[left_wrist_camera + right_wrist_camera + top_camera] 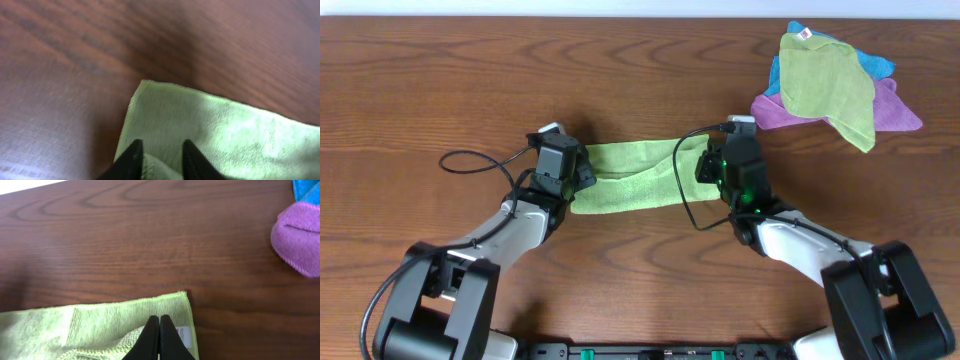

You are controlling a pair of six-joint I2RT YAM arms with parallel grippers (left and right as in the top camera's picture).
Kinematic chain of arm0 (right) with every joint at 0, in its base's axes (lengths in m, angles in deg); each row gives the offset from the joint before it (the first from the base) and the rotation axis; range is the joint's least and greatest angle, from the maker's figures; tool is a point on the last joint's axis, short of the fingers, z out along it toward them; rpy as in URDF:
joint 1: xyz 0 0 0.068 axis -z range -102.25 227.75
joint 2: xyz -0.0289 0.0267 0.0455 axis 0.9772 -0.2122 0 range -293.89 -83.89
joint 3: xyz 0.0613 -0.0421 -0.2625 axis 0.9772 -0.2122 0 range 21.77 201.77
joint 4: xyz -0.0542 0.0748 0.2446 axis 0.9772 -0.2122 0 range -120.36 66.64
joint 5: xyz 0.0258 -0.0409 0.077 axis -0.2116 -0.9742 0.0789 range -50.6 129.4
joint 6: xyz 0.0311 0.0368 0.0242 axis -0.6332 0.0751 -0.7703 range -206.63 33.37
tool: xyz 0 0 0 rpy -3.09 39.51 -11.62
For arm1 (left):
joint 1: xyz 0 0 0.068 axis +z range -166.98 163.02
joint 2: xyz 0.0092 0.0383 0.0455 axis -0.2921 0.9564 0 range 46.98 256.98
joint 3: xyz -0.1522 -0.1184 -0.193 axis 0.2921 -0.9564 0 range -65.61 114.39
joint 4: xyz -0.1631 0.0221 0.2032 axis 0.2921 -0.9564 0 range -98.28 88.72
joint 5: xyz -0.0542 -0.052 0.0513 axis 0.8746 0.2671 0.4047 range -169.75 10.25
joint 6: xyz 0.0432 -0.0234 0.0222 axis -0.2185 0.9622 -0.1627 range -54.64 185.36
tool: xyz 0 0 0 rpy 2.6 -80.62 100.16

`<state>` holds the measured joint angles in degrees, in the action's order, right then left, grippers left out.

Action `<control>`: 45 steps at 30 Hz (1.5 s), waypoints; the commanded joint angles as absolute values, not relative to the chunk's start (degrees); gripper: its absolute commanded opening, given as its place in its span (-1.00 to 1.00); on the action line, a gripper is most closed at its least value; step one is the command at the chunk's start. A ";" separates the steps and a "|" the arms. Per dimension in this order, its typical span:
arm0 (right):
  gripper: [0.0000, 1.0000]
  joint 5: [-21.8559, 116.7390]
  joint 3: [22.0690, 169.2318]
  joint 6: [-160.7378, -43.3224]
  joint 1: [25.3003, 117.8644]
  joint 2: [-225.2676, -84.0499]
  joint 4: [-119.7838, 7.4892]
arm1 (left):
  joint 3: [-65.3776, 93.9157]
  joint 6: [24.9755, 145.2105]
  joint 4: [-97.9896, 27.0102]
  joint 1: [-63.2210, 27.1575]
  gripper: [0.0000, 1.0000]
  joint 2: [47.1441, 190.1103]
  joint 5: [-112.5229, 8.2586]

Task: Fold the cloth
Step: 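Lower the folded edge and release it with both grippers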

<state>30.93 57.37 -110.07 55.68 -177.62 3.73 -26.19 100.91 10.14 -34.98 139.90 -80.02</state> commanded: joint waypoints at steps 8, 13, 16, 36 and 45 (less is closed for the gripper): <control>-0.97 27.26 58.35 -106.20 56.18 -181.47 11.90 | -24.81 98.35 15.99 -34.54 -0.32 142.48 -83.17; 0.98 25.88 58.37 -104.30 56.21 -181.55 13.85 | -24.81 97.39 15.47 -34.57 0.91 142.44 -83.15; 0.99 25.92 58.37 -104.30 56.18 -181.49 14.68 | -24.81 96.99 15.29 -34.52 0.91 141.65 -83.15; 0.81 52.70 62.77 -100.92 63.20 -169.62 -29.14 | -16.70 97.78 -16.27 -36.32 0.90 134.53 -58.91; 0.49 55.74 70.74 -99.87 63.11 -181.73 -29.58 | -16.68 99.22 -7.79 -36.88 0.90 142.18 -58.03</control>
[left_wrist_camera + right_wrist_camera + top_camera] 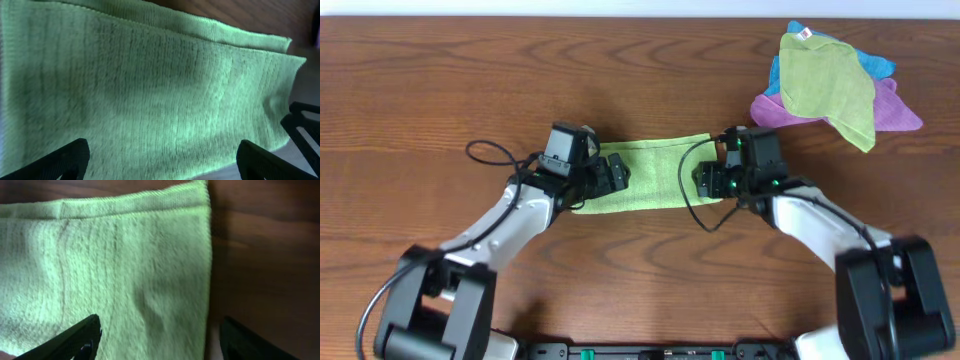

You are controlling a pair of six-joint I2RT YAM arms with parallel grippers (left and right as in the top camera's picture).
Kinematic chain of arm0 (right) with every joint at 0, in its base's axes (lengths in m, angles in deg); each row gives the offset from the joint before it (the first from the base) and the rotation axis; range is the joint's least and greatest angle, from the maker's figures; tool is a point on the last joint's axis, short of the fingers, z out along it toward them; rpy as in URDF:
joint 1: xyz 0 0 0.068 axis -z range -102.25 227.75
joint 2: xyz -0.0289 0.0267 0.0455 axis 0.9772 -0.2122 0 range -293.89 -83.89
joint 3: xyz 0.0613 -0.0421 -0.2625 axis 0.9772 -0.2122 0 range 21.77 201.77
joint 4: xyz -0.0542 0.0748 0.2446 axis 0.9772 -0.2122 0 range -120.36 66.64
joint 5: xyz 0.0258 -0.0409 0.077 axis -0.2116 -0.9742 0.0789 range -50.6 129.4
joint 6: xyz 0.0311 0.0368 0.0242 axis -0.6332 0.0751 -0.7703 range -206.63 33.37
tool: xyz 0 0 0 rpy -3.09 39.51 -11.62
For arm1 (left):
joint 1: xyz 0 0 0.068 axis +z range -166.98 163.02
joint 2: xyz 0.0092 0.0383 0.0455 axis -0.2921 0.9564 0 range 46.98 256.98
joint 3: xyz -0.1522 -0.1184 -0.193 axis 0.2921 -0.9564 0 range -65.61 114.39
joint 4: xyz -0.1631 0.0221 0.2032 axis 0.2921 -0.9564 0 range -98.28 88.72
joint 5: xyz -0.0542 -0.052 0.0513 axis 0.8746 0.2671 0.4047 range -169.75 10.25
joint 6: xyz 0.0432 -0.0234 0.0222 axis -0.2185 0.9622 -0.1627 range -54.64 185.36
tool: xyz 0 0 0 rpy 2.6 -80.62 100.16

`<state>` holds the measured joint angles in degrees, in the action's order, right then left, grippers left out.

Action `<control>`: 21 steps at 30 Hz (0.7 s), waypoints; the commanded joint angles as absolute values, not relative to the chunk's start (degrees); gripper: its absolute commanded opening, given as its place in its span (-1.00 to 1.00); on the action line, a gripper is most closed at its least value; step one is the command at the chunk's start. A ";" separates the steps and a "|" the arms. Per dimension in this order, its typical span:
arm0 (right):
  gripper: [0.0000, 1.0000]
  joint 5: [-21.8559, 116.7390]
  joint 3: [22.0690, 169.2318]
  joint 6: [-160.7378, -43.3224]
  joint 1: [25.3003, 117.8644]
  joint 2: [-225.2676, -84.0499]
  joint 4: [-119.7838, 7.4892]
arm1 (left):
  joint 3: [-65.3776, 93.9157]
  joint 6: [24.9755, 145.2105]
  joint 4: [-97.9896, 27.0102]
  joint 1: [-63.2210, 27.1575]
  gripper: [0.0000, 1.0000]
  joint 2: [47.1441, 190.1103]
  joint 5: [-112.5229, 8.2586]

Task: Fold the cloth
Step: 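Lower the folded edge and release it with both grippers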

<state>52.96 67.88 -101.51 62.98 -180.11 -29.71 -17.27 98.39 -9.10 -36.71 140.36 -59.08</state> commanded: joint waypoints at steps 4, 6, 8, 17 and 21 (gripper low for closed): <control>0.28 55.50 71.77 -98.53 63.09 -182.47 -29.34 | -16.68 99.22 -5.27 -36.88 0.91 142.77 -59.13; 0.12 54.80 71.79 -98.49 63.11 -182.47 -29.03 | -16.66 99.20 -5.34 -36.86 0.91 142.88 -61.07; 0.08 53.73 71.79 -97.66 63.11 -182.76 -28.97 | -16.66 99.11 -5.29 -36.86 0.90 143.18 -62.78; 0.07 49.81 71.79 -95.28 63.11 -184.83 -27.85 | -16.66 98.31 -2.32 -36.84 0.91 144.21 -66.84; 0.65 49.33 72.08 -95.30 63.55 -184.79 -30.19 | -16.66 97.96 0.28 -36.84 0.90 144.21 -66.60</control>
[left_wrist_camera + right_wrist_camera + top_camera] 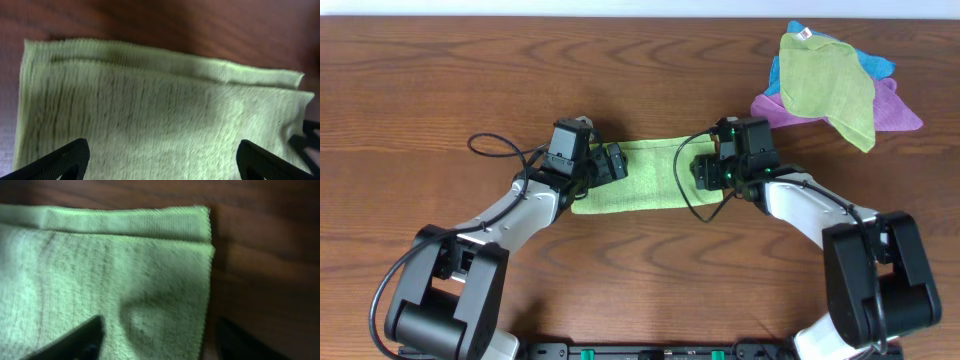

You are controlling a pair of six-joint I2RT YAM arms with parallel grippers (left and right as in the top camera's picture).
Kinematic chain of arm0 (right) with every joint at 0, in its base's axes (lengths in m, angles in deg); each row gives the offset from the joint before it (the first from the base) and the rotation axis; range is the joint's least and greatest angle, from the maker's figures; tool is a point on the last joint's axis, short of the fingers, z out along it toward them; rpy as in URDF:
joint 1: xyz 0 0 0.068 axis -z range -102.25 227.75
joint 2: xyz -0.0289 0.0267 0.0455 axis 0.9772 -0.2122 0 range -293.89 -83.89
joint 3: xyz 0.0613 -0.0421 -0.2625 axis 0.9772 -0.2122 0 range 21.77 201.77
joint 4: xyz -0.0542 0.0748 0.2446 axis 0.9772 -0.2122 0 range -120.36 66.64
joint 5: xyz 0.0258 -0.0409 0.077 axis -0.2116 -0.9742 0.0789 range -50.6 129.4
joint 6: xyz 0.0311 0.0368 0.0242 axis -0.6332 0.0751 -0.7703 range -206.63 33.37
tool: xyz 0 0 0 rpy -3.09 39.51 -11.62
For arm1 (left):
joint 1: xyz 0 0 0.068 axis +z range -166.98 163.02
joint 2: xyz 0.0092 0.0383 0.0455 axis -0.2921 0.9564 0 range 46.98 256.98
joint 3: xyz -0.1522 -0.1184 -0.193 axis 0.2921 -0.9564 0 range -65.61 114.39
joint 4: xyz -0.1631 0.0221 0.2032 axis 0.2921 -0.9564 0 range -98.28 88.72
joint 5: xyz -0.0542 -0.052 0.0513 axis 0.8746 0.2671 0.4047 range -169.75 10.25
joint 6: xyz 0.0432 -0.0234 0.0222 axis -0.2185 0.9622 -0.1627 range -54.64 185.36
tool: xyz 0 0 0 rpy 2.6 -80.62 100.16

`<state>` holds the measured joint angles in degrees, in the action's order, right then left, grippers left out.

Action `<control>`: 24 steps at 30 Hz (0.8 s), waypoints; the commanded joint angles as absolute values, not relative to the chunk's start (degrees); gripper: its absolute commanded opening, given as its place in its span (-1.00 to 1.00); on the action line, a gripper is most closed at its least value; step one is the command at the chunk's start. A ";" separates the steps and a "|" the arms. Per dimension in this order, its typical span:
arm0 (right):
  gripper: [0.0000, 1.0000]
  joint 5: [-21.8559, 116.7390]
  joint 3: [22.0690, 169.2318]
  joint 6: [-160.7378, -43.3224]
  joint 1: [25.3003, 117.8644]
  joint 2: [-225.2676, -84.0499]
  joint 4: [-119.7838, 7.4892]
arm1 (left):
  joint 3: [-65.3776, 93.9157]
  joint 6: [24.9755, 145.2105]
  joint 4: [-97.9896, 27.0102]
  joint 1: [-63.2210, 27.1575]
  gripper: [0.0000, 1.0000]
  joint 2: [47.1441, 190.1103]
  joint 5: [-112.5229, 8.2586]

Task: Fold the cloth

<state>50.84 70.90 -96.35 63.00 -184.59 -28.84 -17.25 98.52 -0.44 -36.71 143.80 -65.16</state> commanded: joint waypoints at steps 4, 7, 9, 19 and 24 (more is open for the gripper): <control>0.76 49.97 72.76 -95.30 63.44 -184.77 -34.39 | -16.61 97.96 0.67 -36.84 0.90 144.21 -66.62; 0.61 49.97 72.76 -95.32 63.42 -184.77 -35.66 | -16.61 97.96 0.56 -36.84 0.91 144.21 -66.60; 0.60 49.99 72.76 -95.32 63.42 -184.77 -36.47 | -16.61 97.96 0.39 -36.84 0.90 144.21 -66.58; 0.99 50.36 72.73 -95.34 63.42 -184.77 -38.85 | -16.64 97.91 -8.99 -36.93 0.92 144.21 -62.12; 0.99 50.34 72.73 -95.34 63.42 -184.77 -38.78 | -16.64 97.52 -9.69 -36.93 -0.53 144.21 -65.20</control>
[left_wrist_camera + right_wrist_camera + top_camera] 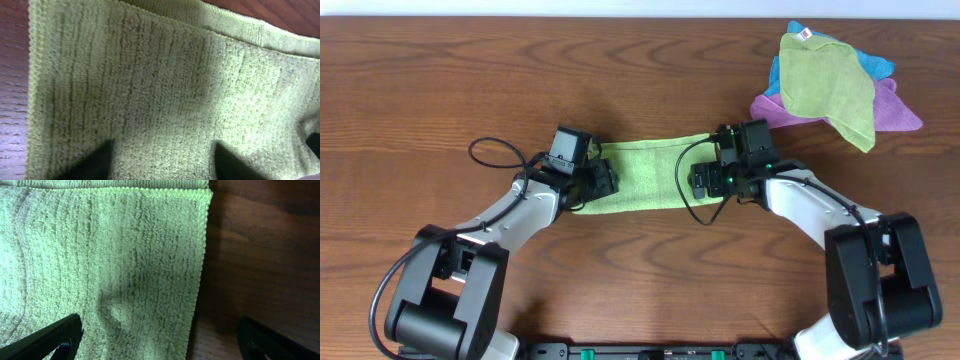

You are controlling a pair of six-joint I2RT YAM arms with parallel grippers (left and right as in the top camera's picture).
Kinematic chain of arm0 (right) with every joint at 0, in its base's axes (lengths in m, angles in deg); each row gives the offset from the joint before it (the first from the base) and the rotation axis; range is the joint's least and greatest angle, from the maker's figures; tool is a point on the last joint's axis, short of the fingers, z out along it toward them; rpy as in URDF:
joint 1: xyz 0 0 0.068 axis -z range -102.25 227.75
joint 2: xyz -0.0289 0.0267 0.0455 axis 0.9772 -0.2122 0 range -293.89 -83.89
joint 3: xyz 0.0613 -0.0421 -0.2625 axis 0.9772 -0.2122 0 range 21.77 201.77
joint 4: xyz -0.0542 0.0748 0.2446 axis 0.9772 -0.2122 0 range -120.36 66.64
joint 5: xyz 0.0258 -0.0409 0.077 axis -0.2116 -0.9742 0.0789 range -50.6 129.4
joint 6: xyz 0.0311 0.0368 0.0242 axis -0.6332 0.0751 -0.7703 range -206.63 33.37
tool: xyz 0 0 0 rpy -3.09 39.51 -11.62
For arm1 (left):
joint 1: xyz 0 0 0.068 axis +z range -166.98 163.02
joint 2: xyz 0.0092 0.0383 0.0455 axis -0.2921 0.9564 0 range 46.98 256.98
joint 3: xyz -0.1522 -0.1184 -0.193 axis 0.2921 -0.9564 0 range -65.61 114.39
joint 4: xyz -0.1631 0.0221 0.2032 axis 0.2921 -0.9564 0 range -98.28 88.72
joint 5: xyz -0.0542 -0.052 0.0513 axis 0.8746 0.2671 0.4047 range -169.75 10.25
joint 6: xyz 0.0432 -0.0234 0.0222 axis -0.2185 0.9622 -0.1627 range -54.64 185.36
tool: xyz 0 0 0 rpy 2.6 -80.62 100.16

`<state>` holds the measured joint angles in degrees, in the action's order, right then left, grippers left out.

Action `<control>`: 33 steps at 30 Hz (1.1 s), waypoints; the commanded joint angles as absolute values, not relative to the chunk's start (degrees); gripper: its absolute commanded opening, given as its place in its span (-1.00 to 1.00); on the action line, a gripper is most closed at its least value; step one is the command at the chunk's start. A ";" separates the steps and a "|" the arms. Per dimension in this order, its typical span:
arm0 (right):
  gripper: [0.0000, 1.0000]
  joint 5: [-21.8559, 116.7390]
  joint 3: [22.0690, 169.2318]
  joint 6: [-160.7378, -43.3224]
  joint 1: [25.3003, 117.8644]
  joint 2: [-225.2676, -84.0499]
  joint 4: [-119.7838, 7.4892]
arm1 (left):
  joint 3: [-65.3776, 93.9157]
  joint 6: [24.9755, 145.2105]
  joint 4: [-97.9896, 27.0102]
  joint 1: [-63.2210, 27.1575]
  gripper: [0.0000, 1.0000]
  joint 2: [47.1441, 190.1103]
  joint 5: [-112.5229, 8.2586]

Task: Fold the cloth

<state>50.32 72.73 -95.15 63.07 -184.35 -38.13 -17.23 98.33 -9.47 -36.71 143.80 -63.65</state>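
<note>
The green cloth (642, 174) lies on the wooden table as a folded strip, two layers showing along its far edge. My left gripper (601, 182) hangs open just over its left end. In the left wrist view the cloth (165, 85) fills the frame, with my left gripper (162, 165) spread wide above it. My right gripper (706, 181) is open over the right end. The right wrist view shows the cloth's right edge (202, 255) between the spread fingers of my right gripper (160, 340). Neither gripper holds anything.
A pile of loose cloths (825, 85), green over purple and blue, sits at the far right of the table. Each arm's black cable loops beside it, one at the left (485, 150) and one across the strip's right part (682, 195). Bare wood (470, 80) surrounds the strip.
Both open grippers have shifted slightly toward the near edge of the strip and sit closer to the cloth. The cloth itself lies as before.
At first both grippers were shut on the cloth's near corners, held over its far part. Then they stood open and the cloth lay folded as a strip. They stayed open over its ends, and now sit lower, nearer its front edge.
</note>
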 commanded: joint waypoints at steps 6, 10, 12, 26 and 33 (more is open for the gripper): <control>0.98 50.40 72.73 -98.42 63.42 -184.77 -38.78 | -16.64 97.50 -9.88 -36.93 -0.89 144.82 -68.15; 0.99 50.40 72.73 -100.37 63.42 -184.77 -38.83 | -16.64 97.52 -9.88 -36.93 -0.88 146.33 -68.13; 0.98 50.69 72.73 -100.33 63.42 -184.77 -39.02 | -16.64 97.52 -9.88 -36.93 -0.89 146.88 -68.15; 0.43 55.04 72.69 -100.35 60.82 -184.85 -39.66 | -16.64 97.52 -10.08 -36.93 -0.88 147.07 -68.79; 0.15 48.98 72.67 -100.33 58.87 -185.29 -39.53 | -16.64 97.52 -10.10 -36.93 -0.88 147.07 -68.20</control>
